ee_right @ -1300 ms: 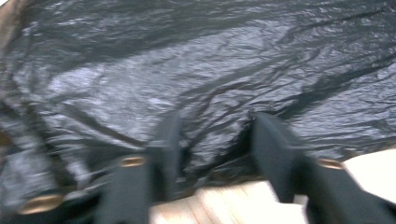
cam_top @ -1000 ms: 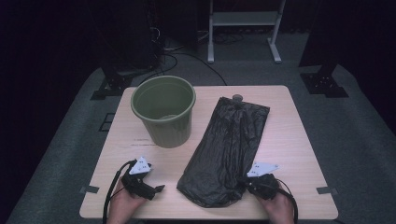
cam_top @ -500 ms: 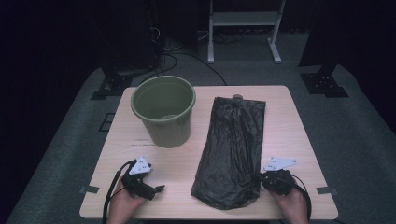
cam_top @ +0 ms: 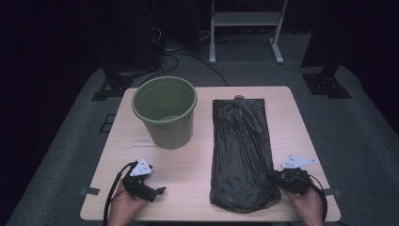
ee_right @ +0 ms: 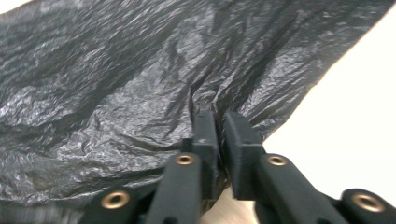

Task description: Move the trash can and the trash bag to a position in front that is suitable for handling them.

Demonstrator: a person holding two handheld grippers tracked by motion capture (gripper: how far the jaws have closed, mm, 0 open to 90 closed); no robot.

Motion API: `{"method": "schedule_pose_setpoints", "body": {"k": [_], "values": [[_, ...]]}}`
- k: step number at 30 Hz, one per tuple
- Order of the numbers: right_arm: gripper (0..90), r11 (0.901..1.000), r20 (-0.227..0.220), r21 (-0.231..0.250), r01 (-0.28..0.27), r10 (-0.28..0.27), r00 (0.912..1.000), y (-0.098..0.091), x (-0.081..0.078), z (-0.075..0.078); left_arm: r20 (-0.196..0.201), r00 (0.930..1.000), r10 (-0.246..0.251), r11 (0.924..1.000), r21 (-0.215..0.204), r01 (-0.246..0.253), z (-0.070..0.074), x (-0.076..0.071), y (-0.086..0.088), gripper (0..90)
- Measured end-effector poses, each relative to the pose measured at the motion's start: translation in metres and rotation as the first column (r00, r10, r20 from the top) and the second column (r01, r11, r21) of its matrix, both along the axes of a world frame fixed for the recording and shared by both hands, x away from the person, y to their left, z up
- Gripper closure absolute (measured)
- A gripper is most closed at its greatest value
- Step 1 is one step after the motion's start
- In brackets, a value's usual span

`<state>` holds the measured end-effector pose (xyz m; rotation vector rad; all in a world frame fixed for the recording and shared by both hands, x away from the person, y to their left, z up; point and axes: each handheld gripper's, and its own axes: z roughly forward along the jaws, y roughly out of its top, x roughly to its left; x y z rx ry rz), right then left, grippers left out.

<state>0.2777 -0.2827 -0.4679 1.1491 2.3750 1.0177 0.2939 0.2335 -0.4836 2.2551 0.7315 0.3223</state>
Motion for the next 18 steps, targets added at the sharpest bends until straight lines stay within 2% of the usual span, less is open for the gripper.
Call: {"method": "schedule_pose_setpoints", "body": {"k": [3, 6, 11, 13, 18], "values": [[64.6, 0.9995, 0.028, 0.026, 0.016, -0.016, 0.9995, -0.001, -0.003, 0.009, 0.000, 1.0000, 0.000, 1.0000, 0.000, 0.000, 0.000, 0.000, 0.000, 0.0], [58.9, 0.9995, 0.044, 0.033, 0.006, -0.008, 0.9990, 0.007, -0.004, 0.016, 0.000, 1.0000, 0.002, 1.0000, 0.000, -0.002, 0.000, 0.000, 0.000, 0.0], [53.9, 0.9986, 0.035, 0.051, -0.016, 0.014, 0.9993, 0.031, 0.000, 0.024, 0.000, 1.0000, 0.003, 1.0000, 0.000, -0.003, 0.000, 0.000, 0.000, 0.0], [53.4, 0.9974, 0.043, 0.065, -0.029, 0.027, 0.9987, 0.042, 0.002, 0.030, 0.000, 1.0000, 0.003, 1.0000, 0.000, -0.003, 0.000, 0.000, 0.000, 0.0], [53.0, 0.9960, 0.055, 0.064, -0.063, 0.059, 0.9967, 0.071, 0.011, 0.037, -0.001, 1.0000, 0.002, 1.0000, 0.000, -0.002, 0.000, 0.000, 0.000, 0.0]]}}
